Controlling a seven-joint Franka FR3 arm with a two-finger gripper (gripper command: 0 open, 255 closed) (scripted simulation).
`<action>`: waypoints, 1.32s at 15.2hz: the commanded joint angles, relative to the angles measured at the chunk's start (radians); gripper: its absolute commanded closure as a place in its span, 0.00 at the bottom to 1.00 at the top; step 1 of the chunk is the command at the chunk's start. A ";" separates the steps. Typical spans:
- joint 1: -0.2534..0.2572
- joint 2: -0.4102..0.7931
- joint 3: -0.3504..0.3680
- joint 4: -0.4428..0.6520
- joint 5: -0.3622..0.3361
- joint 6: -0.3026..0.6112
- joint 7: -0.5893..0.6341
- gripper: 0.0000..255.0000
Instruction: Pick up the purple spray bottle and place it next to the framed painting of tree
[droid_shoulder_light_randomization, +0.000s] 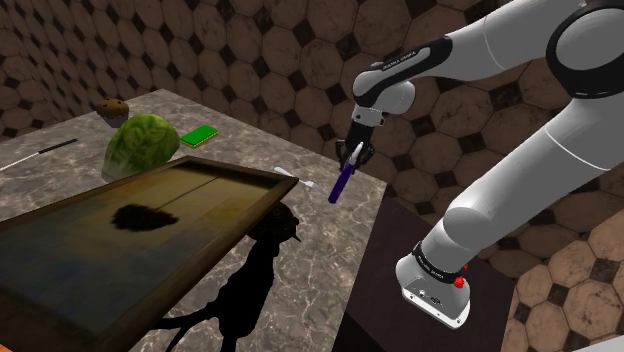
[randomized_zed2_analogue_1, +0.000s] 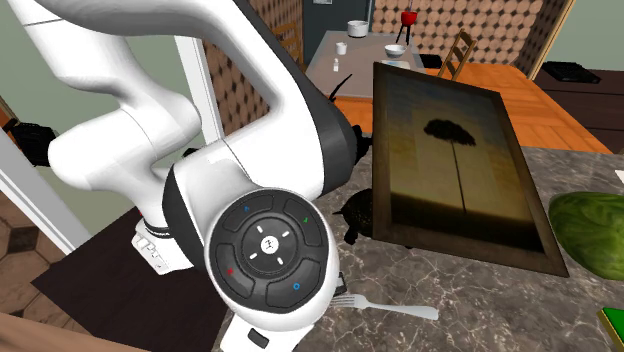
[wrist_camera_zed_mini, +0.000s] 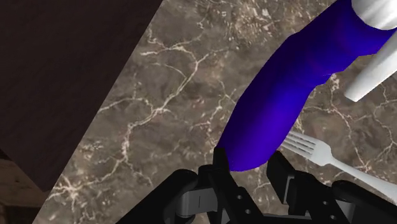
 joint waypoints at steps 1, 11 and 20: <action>-0.002 -0.020 0.001 0.009 -0.008 -0.027 0.012 1.00; -0.010 -0.111 0.004 0.068 -0.042 -0.170 0.062 1.00; -0.015 -0.169 0.007 0.140 -0.060 -0.295 0.099 1.00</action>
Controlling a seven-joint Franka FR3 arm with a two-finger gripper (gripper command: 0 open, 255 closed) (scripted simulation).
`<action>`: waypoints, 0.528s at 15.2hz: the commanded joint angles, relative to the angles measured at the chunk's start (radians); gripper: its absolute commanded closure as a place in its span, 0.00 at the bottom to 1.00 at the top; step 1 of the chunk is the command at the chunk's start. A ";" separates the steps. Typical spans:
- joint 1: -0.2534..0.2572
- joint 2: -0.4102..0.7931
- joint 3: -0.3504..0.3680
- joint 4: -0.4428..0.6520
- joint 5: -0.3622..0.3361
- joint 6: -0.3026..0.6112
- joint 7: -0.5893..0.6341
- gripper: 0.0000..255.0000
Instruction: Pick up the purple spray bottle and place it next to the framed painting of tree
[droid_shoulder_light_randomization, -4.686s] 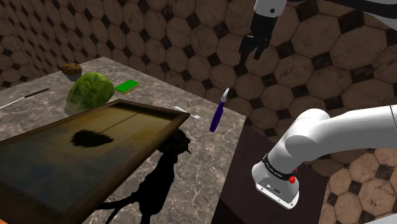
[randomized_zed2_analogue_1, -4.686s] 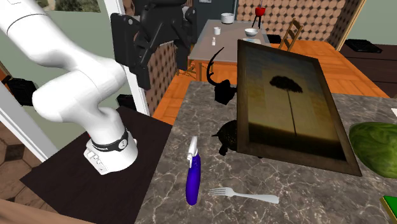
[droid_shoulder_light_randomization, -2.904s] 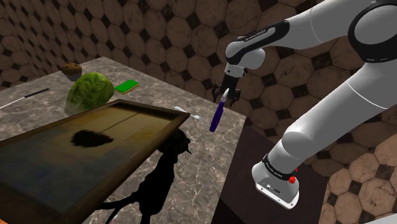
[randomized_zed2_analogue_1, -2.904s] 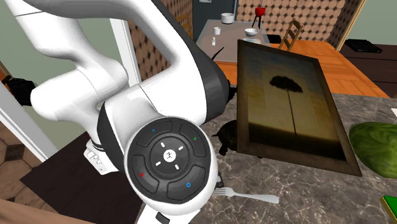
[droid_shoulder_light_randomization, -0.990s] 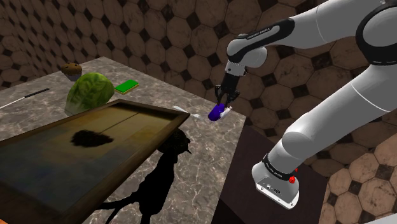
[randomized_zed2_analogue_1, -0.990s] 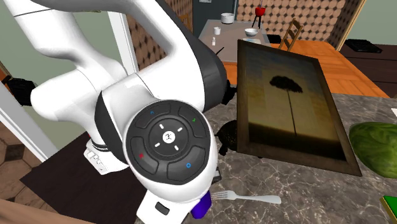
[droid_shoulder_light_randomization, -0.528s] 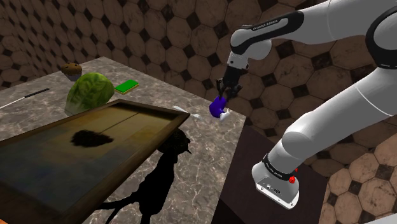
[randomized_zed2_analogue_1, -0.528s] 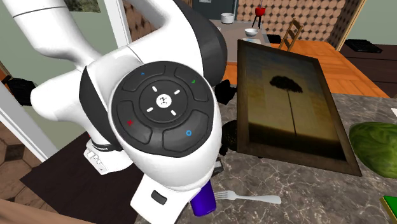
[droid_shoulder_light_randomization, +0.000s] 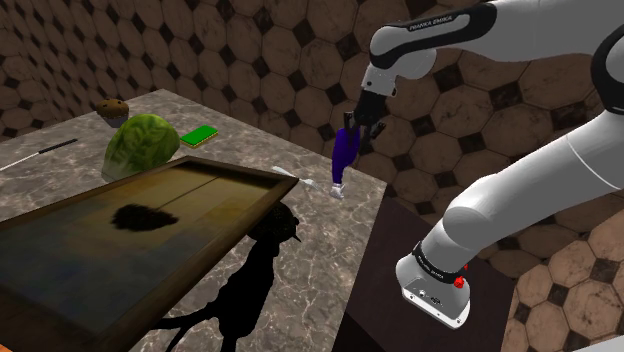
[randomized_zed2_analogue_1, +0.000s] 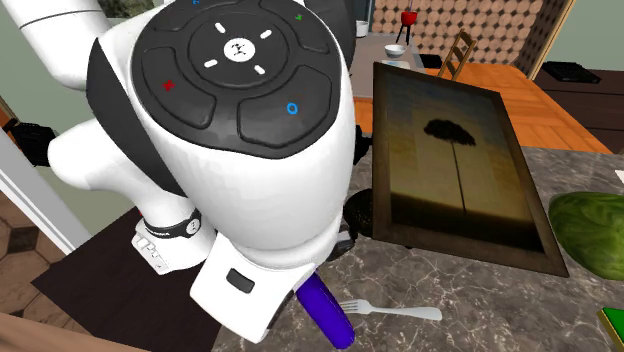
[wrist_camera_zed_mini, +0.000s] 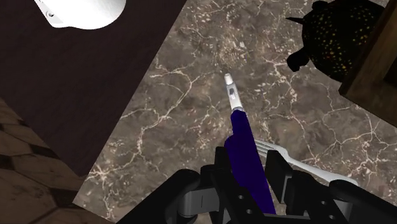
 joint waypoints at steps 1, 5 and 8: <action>-0.001 -0.010 -0.001 0.020 -0.004 -0.030 0.007 1.00; -0.002 -0.028 0.000 0.058 -0.009 -0.084 0.021 1.00; -0.003 -0.039 0.001 0.089 -0.011 -0.125 0.032 1.00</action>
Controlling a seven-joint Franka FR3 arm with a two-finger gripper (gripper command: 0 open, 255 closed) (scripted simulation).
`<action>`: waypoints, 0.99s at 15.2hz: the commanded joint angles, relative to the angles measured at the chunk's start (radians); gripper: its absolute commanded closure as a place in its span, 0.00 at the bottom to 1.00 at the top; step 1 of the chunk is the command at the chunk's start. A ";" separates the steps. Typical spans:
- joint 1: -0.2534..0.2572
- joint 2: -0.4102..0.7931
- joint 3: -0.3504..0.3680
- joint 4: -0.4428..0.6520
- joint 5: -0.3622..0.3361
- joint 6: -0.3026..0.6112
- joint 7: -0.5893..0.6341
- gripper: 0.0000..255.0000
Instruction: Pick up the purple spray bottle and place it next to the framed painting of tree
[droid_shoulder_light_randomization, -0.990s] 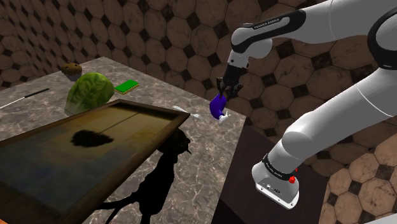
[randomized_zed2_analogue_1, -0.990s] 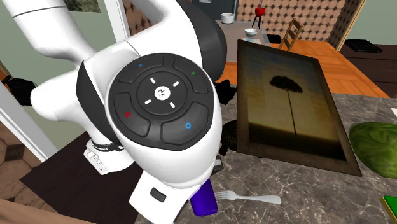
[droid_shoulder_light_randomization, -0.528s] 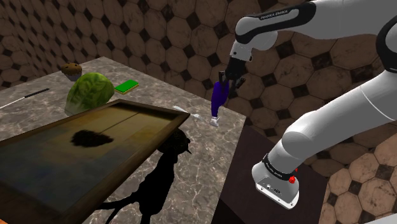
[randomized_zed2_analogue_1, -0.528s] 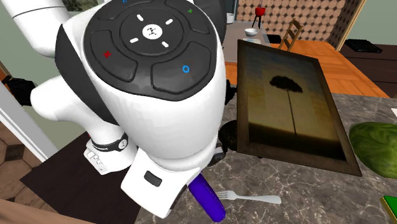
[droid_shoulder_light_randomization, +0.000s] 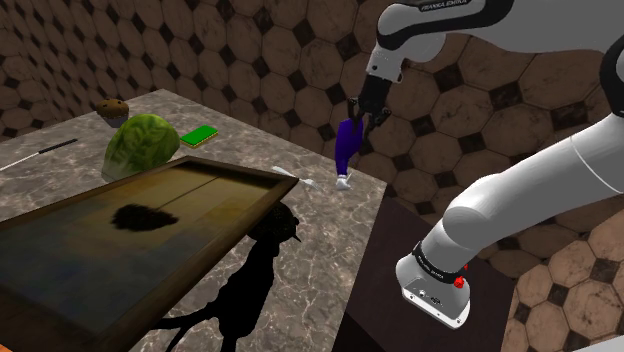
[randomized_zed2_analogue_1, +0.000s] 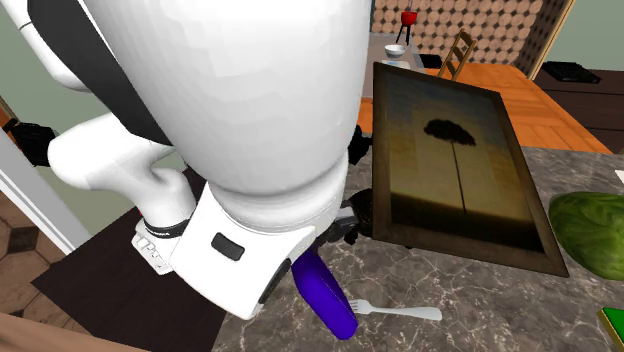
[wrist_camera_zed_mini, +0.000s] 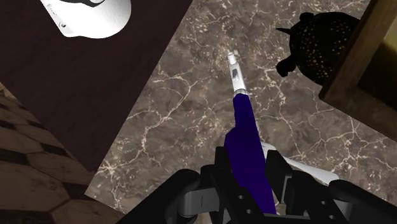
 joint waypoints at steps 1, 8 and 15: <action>0.000 -0.009 0.001 0.017 -0.001 -0.026 0.008 1.00; 0.000 -0.025 0.002 0.097 -0.005 -0.119 0.030 1.00; 0.002 -0.029 0.001 0.186 -0.006 -0.210 0.052 1.00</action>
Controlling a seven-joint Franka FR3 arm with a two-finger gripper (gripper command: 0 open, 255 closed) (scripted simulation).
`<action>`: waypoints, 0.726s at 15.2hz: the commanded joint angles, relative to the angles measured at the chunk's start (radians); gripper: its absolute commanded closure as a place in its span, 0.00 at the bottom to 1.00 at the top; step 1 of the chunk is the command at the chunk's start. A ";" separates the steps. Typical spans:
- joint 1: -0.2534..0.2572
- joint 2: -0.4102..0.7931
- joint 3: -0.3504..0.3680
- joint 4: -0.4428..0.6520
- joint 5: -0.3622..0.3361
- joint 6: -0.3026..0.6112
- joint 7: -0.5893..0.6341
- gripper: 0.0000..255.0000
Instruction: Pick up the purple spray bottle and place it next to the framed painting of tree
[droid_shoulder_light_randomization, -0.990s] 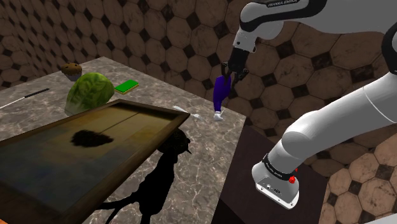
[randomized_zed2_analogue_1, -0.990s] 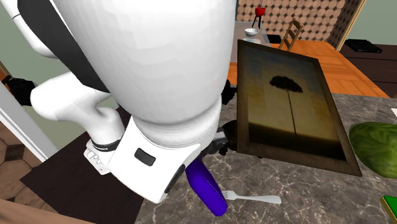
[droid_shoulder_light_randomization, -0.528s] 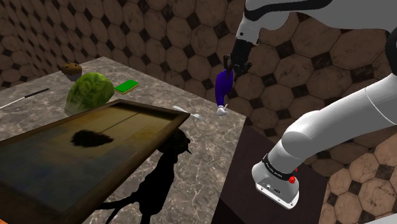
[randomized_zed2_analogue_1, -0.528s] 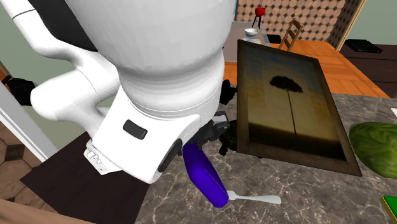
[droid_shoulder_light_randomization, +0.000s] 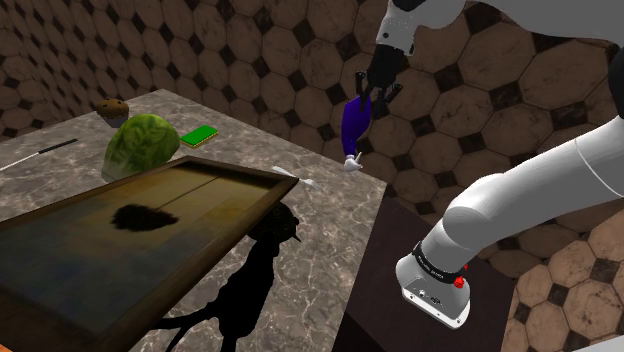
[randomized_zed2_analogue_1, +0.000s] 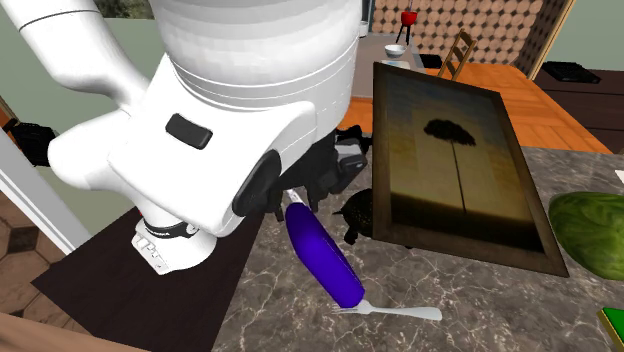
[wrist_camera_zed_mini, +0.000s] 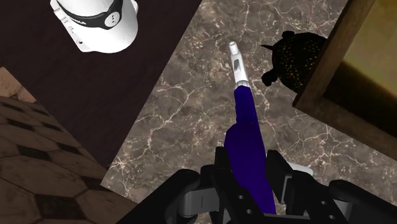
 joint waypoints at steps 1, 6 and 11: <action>0.001 0.003 0.000 0.029 0.000 -0.026 0.006 1.00; 0.002 0.007 -0.001 0.099 0.002 -0.090 0.020 1.00; 0.004 0.017 -0.003 0.175 0.005 -0.155 0.034 1.00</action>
